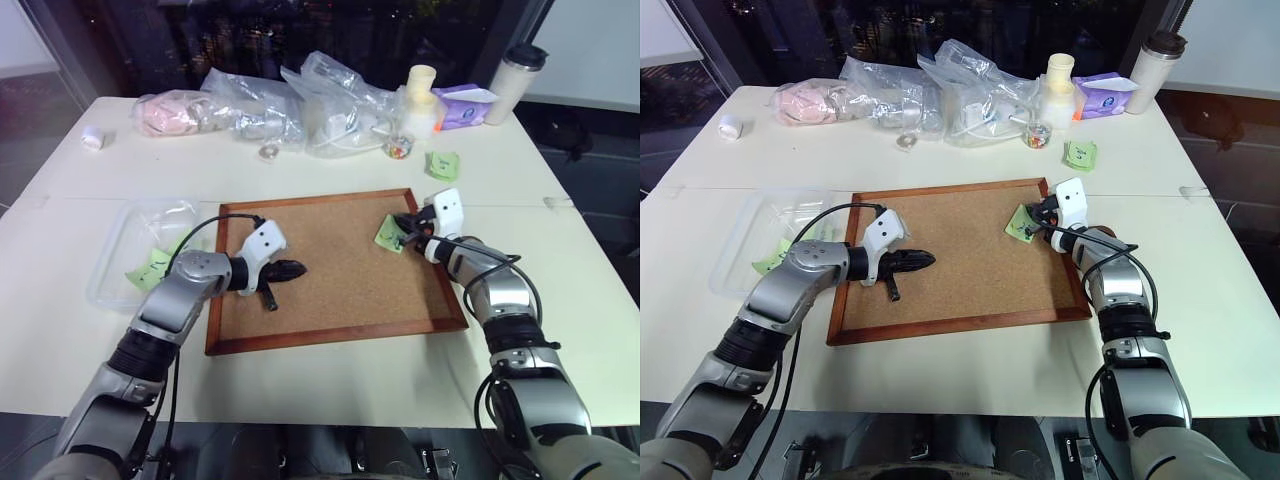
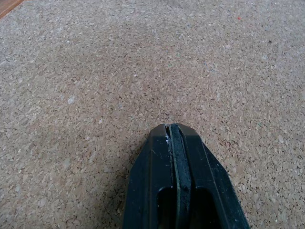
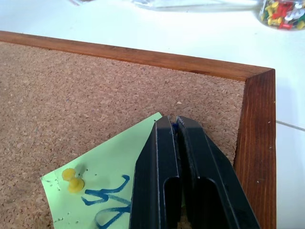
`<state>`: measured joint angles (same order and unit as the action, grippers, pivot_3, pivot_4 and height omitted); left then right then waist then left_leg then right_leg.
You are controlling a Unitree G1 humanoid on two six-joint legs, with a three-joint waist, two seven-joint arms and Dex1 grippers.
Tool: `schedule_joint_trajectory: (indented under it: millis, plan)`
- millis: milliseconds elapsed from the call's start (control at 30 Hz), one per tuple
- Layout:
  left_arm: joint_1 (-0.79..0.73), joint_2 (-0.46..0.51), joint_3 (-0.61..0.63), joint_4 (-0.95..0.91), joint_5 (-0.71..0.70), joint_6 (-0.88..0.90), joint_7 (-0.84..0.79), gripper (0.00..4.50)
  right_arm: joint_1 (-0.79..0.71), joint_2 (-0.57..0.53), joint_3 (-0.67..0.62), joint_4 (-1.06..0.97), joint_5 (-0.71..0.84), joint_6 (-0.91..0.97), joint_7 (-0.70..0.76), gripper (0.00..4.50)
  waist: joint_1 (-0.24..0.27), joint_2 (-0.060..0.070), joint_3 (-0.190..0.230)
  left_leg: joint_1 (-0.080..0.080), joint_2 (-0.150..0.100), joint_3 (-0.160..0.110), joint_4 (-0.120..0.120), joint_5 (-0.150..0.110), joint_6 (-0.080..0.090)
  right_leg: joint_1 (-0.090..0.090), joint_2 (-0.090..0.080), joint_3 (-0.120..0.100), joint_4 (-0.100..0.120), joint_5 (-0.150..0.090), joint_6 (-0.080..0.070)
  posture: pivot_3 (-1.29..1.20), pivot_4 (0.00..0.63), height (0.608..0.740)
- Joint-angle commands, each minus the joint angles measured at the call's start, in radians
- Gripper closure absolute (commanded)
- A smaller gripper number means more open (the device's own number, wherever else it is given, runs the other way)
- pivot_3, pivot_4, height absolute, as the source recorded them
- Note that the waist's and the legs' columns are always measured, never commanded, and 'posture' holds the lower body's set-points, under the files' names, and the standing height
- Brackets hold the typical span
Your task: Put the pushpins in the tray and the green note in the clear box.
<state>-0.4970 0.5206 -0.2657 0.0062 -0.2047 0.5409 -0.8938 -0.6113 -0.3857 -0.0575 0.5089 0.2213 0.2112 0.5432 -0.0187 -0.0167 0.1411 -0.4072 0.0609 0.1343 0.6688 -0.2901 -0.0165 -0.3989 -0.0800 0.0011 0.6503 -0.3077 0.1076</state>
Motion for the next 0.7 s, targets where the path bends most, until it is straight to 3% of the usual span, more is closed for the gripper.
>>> schedule_joint_trajectory:
  millis: [33,400,700]
  plan:
    - [0.039,0.005,-0.048,0.013,0.021,0.04,-0.021,4.5,-0.02,-0.005,-0.072,-0.101,0.029,-0.038,-0.039,4.41,0.0,0.0,0.0,0.0,0.0,0.0,0.0,0.0,0.0,0.0,0.0,0.0,0.0,0.0,0.0,0.0,0.15,0.737]
    - [0.044,0.008,-0.055,0.004,0.024,0.05,-0.029,4.5,0.032,-0.009,-0.124,-0.209,0.042,-0.009,-0.088,4.41,-0.001,0.001,-0.001,0.001,0.0,0.0,0.0,0.0,0.0,0.001,0.0,0.0,0.0,0.0,0.0,0.0,0.15,0.737]
    - [0.028,0.03,-0.054,0.019,0.054,0.01,-0.025,4.5,0.268,-0.09,-0.208,-0.432,0.056,0.135,-0.138,4.41,0.001,0.001,-0.001,0.001,0.0,0.0,0.0,0.0,0.0,0.001,0.0,0.0,-0.001,0.0,0.0,0.0,0.15,0.737]
